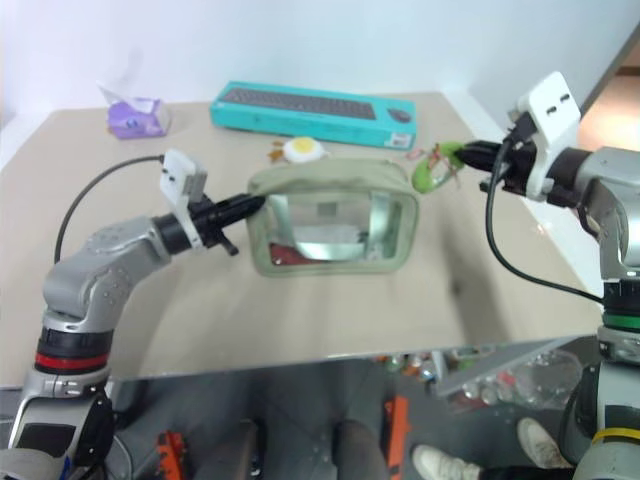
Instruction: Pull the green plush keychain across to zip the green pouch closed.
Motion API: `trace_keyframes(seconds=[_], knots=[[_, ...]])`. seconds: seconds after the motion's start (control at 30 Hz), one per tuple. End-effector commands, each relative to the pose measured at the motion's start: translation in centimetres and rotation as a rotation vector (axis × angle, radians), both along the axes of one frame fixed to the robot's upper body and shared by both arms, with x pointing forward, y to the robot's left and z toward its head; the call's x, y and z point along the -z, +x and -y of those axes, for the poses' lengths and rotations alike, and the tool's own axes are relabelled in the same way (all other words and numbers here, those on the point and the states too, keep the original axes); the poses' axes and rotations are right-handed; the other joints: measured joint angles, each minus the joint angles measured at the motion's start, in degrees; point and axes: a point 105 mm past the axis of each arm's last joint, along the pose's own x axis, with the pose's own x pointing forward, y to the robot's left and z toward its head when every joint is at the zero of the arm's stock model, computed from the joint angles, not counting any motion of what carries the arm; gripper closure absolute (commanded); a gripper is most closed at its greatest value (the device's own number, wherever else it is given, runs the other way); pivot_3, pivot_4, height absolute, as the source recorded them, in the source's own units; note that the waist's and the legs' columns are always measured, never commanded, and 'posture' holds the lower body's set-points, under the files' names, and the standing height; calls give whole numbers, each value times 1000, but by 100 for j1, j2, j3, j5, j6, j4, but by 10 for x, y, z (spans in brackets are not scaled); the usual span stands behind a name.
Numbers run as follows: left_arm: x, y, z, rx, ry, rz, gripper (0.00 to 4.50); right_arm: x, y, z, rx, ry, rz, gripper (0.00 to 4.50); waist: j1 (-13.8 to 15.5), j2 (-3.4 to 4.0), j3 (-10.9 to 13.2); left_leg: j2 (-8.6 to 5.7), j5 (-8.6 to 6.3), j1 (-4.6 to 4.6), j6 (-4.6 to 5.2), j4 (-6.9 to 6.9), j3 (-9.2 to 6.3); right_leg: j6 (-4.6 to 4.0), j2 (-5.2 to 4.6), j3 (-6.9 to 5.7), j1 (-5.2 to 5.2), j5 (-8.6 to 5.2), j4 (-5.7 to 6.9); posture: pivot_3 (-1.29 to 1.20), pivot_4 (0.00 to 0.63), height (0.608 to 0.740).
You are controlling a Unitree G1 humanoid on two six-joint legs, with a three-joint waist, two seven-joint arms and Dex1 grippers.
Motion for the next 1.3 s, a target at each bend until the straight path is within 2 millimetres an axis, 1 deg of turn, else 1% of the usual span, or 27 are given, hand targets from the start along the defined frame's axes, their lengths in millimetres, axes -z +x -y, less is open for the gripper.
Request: trace_keyframes(seconds=[0.03, 0.07, 0.13, 0.2, 0.23, 0.33, 0.43, 0.5, 0.53, 0.67, 0.73, 0.8, 0.83, 0.9, 0.93, 1.0, 1.03, 1.1, 1.13, 1.2, 1.27, 1.3], knots=[[-12, 1, -7, -65, -23, 63, 4500, -10, -5, 35, 165, 4, 66, 4462, 0, 0, 0, 0, 0, 0, 0, 1, 2, 1, 0, 2, 0, 1, 0, 0, 150, 740], [-13, 2, -8, -77, -25, 68, 4500, -6, -4, 42, 210, 15, 61, 4462, 0, 0, 0, 0, 0, 0, 0, 3, 5, 5, 0, 7, 0, 3, 0, 0, 150, 740], [-12, 2, -9, -94, -30, 74, 4500, 2, -4, 47, 246, 49, 49, 4462, 1, 0, 0, -1, 0, 0, 0, 5, 9, 9, 0, 12, -1, 6, 0, 0, 150, 740], [-11, 3, -10, -108, -32, 77, 4500, 18, -3, 39, 245, 62, 17, 4462, 0, -1, 0, -3, 0, 0, 0, 8, 14, 12, 0, 20, -1, 8, 0, 0, 150, 740], [-11, 4, -10, -113, -32, 80, 4500, 32, -2, 33, 239, 67, -10, 4462, -2, -2, -1, -3, 0, 0, 0, 8, 15, 14, 0, 23, 0, 9, -1, 0, 150, 740], [-9, 3, -9, -121, -35, 83, 4500, 63, -3, 18, 233, 87, -66, 4462, -5, -3, -1, -2, -2, 2, 3, 10, 19, 18, 2, 30, 0, 11, -1, 0, 150, 740], [-8, 3, -8, -127, -39, 85, 4500, 99, -6, 3, 225, 79, -146, 4462, -8, -2, -2, -4, -2, 4, 3, 12, 26, 24, 4, 43, -2, 15, 0, 0, 150, 740], [-8, 3, -8, -133, -40, 87, 4500, 117, -7, -2, 221, 77, -183, 4462, -13, -3, -2, -3, -2, 6, 3, 13, 30, 26, 4, 48, -2, 16, 0, 0, 150, 740], [-9, 3, -9, -137, -41, 88, 4500, 123, -7, -3, 224, 81, -193, 4462, -15, -3, -2, -3, -2, 9, 3, 15, 30, 26, 6, 49, 1, 16, 0, 0, 150, 740], [-9, 3, -10, -146, -44, 88, 4500, 143, -5, -2, 244, 82, -223, 4462, -19, -3, -2, -3, -1, 10, 3, 17, 32, 22, 14, 64, 1, 16, 0, 0, 150, 740], [-8, 2, -10, -150, -41, 84, 4500, 149, -4, -3, 244, 77, -228, 4462, -19, -5, -3, -2, -1, 10, 3, 18, 33, 22, 16, 67, 1, 17, 0, 0, 150, 740], [-5, 1, -10, -143, -30, 74, 4500, 144, -1, -5, 235, 117, -204, 4462, -25, -5, -3, -1, -1, 10, 3, 18, 32, 24, 18, 67, 1, 17, 0, 0, 150, 740], [-3, 0, -9, -128, -33, 61, 4500, 137, 0, -7, 231, 152, -182, 4462, -25, -5, -3, 0, -1, 11, 3, 17, 32, 24, 20, 68, 1, 18, 0, 0, 150, 740], [-2, -2, -8, -112, -46, 48, 3740, 121, 2, -8, 217, 194, -125, 3860, -25, -5, -3, 3, -2, 11, 4, 17, 31, 27, 24, 68, 1, 20, 0, 0, 150, 740], [-2, -3, -6, -97, -49, 45, 3469, 112, 2, -8, 197, 199, -92, 3593, -23, -4, -3, 3, -2, 11, 4, 17, 31, 27, 24, 68, 1, 20, 0, 0, 150, 740], [-5, -4, -4, -80, -46, 54, 2779, 98, 1, -10, 161, 205, -52, 2886, -21, -5, -3, 1, -2, 8, 4, 17, 31, 27, 24, 71, 1, 20, 0, 0, 150, 740], [-6, -4, -3, -80, -53, 55, 2436, 94, 0, -10, 145, 205, -42, 2572, -19, -5, -3, 0, -2, 7, 4, 18, 31, 28, 24, 73, 0, 20, -1, 0, 150, 740], [-14, -6, -7, -63, -64, 64, 1752, 73, -8, -6, 119, 181, 6, 1857, -7, -5, -3, -5, -2, 5, 4, 18, 31, 27, 24, 80, 2, 20, -2, 0, 150, 740], [-18, -6, -9, -56, -69, 68, 1488, 66, -11, -5, 112, 163, 24, 1597, -5, -5, -3, -5, -2, 4, 4, 18, 31, 28, 24, 81, 1, 20, -4, 0, 150, 740], [-24, -10, -15, -37, -81, 73, 746, 57, -20, 2, 116, 148, 35, 839, -4, -5, -3, -6, -3, -1, 6, 17, 30, 28, 24, 81, -2, 19, -4, 0, 150, 740], [-30, -13, -25, -31, -89, 75, 54, 53, -31, 8, 115, 137, 24, 128, -3, -6, -2, -5, -7, -1, 12, 16, 30, 28, 24, 81, -3, 15, -4, 0, 150, 740], [-33, -15, -29, -29, -96, 77, 22, 53, -37, 9, 112, 124, 16, 59, -3, -6, -2, -5, -10, -1, 17, 16, 29, 28, 24, 80, -2, 12, -4, 0, 150, 740]])
